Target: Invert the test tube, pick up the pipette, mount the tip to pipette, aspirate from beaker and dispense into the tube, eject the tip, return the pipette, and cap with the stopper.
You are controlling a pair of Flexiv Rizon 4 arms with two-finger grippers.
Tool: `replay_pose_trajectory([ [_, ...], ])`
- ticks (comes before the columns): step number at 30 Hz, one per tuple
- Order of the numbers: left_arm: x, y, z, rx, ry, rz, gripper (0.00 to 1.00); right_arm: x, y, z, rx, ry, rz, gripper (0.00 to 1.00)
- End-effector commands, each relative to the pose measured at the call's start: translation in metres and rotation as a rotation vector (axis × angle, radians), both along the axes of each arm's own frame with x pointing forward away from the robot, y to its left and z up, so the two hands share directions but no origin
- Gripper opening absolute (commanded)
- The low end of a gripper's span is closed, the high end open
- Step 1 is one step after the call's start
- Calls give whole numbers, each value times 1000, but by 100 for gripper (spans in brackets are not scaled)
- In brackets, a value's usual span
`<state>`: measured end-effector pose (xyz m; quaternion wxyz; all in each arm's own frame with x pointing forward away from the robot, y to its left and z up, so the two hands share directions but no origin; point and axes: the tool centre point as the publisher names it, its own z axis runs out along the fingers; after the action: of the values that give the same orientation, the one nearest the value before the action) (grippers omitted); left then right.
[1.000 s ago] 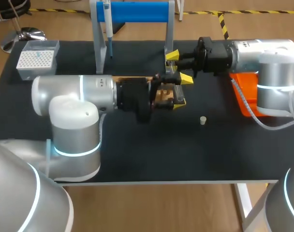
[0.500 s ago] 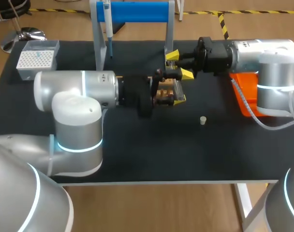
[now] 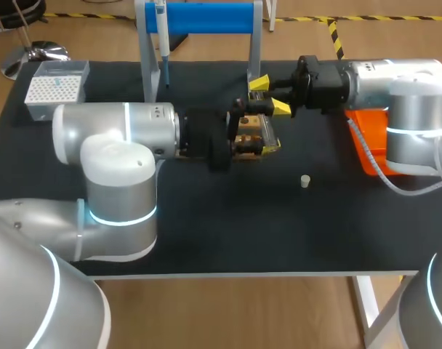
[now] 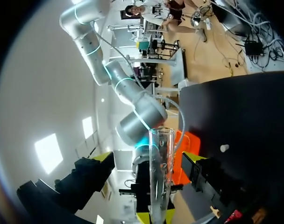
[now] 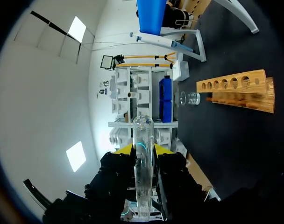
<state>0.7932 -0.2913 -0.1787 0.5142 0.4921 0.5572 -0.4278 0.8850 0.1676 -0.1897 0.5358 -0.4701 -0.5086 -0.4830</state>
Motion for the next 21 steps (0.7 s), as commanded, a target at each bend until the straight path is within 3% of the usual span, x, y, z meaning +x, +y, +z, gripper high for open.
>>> replay_pose_trajectory([
  [1, -1, -3, -2, -21, -3, 21, 96, 0, 0, 1, -3, -1, -1, 0],
  [5, -2, -3, -1, -26, -8, 25, 84, 0, 0, 1, -3, -1, -1, 0],
  [6, -2, -3, -1, -27, -9, 25, 60, 0, 0, 1, -3, -1, -1, 0],
  [7, -3, -3, -1, -28, -10, 25, 47, 0, 0, 1, -3, -1, -1, 0],
  [13, -3, -3, -3, -33, -5, 26, 38, 0, 0, 1, -3, -1, -1, 0],
  [16, -4, -3, -3, -29, -2, 28, 45, 0, 0, 1, -3, -1, -1, 0],
  [21, -4, -2, -4, -35, -2, 31, 40, 0, 0, 1, -3, -1, -1, 0],
])
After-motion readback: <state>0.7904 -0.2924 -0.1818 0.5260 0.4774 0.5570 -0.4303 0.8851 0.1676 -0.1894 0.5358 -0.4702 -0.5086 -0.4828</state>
